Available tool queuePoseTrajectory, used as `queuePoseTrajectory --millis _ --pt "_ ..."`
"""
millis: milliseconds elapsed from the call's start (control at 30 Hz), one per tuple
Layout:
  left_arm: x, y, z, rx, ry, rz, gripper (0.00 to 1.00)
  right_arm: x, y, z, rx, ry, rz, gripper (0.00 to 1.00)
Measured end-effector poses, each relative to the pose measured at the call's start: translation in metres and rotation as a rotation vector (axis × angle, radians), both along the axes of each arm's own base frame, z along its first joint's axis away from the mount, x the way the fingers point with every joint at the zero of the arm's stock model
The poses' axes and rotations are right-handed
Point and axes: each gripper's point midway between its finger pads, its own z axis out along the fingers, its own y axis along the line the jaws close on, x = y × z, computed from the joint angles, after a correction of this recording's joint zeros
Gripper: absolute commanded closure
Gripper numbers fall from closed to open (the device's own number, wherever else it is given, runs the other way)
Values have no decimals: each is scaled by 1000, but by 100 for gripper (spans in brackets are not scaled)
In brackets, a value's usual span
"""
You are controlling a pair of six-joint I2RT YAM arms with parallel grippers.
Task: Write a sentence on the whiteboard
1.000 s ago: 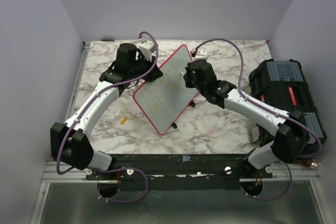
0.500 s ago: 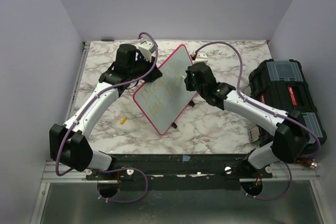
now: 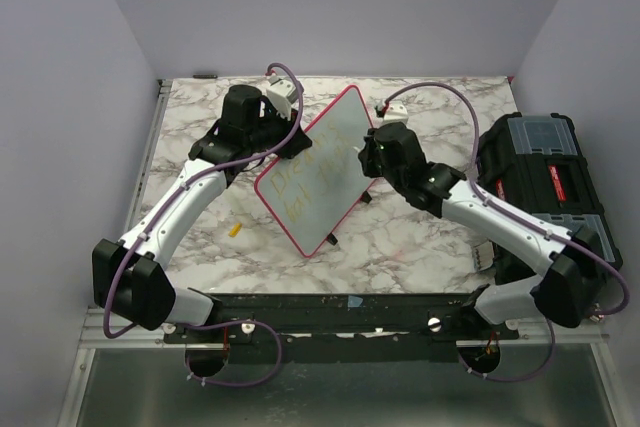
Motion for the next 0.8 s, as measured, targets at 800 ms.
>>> queuePoseTrajectory --millis 800 --pt "-2 -2 1 2 -9 -10 100 21 1 16 86 -29 21 99"
